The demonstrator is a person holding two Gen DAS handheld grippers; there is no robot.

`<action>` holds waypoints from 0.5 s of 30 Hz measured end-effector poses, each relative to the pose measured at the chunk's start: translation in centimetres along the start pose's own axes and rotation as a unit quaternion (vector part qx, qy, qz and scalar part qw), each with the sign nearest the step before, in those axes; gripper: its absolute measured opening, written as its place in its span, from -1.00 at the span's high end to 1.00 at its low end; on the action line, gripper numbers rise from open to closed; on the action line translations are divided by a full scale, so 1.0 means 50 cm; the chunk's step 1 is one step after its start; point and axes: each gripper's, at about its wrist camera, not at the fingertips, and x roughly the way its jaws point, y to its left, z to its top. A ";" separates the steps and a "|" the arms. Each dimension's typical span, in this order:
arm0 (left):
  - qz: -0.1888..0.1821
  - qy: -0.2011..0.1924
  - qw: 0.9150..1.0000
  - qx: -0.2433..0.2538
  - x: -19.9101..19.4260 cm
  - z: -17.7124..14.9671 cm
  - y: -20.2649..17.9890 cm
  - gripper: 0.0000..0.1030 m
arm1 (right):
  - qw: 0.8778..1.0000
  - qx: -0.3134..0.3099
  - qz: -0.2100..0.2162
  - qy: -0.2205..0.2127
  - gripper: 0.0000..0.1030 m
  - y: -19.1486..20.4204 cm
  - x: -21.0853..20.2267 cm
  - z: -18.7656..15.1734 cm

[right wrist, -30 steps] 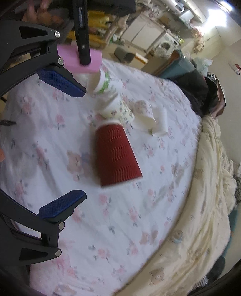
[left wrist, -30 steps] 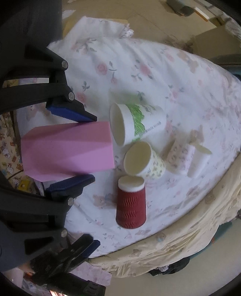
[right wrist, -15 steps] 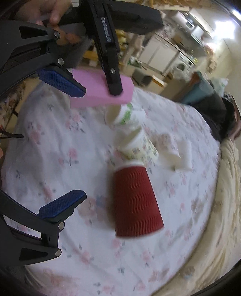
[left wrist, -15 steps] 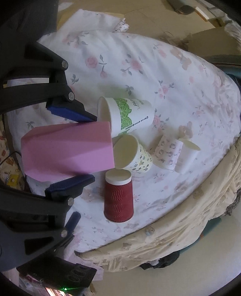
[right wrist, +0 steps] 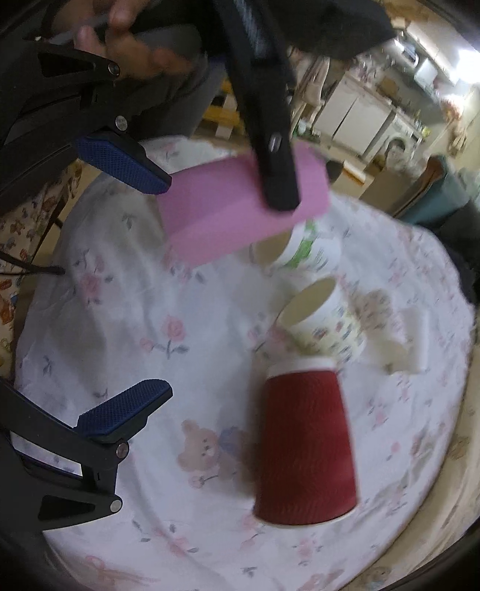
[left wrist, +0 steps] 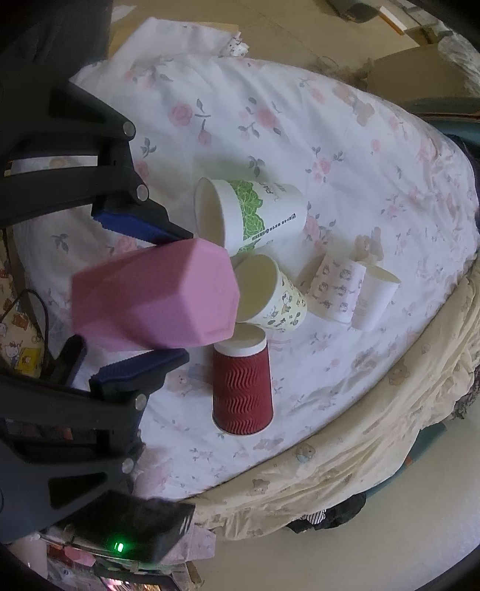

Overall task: Flip cup upside down
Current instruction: 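Rotate the left gripper to turn the pink cup rim-down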

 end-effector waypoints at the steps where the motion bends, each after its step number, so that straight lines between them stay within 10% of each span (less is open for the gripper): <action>1: -0.003 0.000 1.000 0.000 -0.002 0.000 -0.001 0.00 | 1.000 0.004 -0.006 0.006 -0.99 -0.005 0.005 0.000; 15: 0.028 -0.010 0.999 0.035 -0.006 -0.013 -0.021 0.00 | 0.998 0.022 -0.053 0.017 -0.99 -0.036 0.009 0.001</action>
